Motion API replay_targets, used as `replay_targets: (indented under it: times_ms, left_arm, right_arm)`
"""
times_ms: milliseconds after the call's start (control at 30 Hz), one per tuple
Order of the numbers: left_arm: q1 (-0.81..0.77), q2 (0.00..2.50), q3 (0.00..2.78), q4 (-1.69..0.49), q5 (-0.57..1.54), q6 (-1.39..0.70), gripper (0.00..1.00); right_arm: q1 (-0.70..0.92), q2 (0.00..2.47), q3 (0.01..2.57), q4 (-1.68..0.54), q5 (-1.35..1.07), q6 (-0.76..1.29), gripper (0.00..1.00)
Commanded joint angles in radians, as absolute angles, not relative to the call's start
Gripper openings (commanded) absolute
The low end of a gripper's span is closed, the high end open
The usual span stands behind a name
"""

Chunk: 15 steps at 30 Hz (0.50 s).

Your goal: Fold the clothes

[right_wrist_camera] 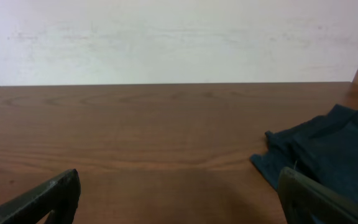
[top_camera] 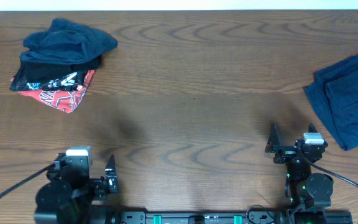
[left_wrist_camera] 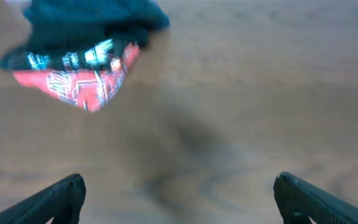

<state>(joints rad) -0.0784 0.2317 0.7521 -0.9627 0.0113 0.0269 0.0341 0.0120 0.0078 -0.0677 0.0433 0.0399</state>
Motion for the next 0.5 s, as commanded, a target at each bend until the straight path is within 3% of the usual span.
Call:
replay_targets:
  times_ms: [0,467]
  left_arm:
    - [-0.071,0.146,0.614,-0.865,-0.040,0.052,0.98]
    - [-0.054,0.002,0.091,-0.105,-0.043,0.053,0.98]
  right_arm:
    - [0.031,0.008,0.006,-0.071,0.040,0.025,0.99]
    - [0.031,0.008,0.006,-0.071,0.040,0.025,0.99]
